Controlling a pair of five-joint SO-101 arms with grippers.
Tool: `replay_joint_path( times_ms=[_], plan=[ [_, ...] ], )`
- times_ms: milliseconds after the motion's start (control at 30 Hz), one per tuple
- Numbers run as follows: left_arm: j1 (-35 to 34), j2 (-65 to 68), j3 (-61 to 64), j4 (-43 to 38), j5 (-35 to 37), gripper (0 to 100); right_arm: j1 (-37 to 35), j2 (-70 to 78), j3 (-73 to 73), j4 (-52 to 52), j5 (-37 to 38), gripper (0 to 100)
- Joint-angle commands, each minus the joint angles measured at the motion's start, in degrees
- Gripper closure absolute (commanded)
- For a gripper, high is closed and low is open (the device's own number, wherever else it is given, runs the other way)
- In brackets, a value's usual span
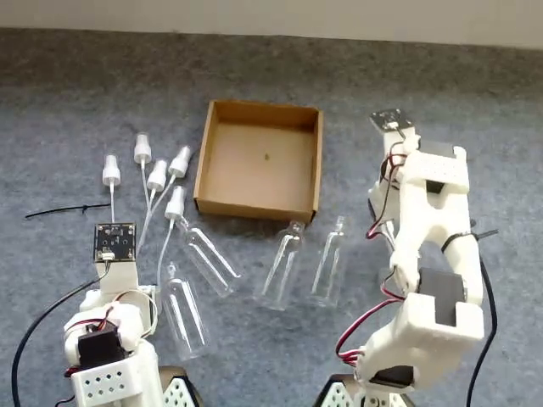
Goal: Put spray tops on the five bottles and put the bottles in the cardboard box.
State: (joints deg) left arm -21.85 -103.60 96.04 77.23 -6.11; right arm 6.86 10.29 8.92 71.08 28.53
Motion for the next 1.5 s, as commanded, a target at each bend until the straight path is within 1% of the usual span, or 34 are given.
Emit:
replay_joint_path(
  times_ms=[0, 567, 900, 967, 1067, 1267, 1333, 1467],
  plan=[
    [1.01, -0.40, 1.10, 0.09, 0.00, 82, -0.48, 0.31, -3.21, -2.86, 0.53, 77.4],
    [1.01, -0.40, 1.10, 0.09, 0.00, 82, -0.84, 0.92, -2.51, -11.56, 0.44, 77.5],
    [1.01, -0.40, 1.10, 0.09, 0.00, 82, -0.57, 5.41, -2.77, -11.56, 0.35, 77.5],
    [1.01, -0.40, 1.10, 0.09, 0.00, 82, -0.40, 5.41, -2.95, -11.56, -1.93, 78.4],
    [1.01, -0.40, 1.10, 0.09, 0.00, 82, 0.22, 5.41, -3.12, -9.98, -4.13, 83.6],
    [1.01, -0.40, 1.10, 0.09, 0.00, 82, 0.40, 5.32, -6.81, -6.81, -4.22, 92.0],
    [1.01, -0.40, 1.10, 0.00, 0.00, 82, 0.40, 5.23, -10.24, -4.70, -4.22, 92.8],
    [1.01, -0.40, 1.10, 0.00, 0.00, 82, 0.22, 5.41, -22.20, 0.66, -3.87, 93.0]
  ],
)
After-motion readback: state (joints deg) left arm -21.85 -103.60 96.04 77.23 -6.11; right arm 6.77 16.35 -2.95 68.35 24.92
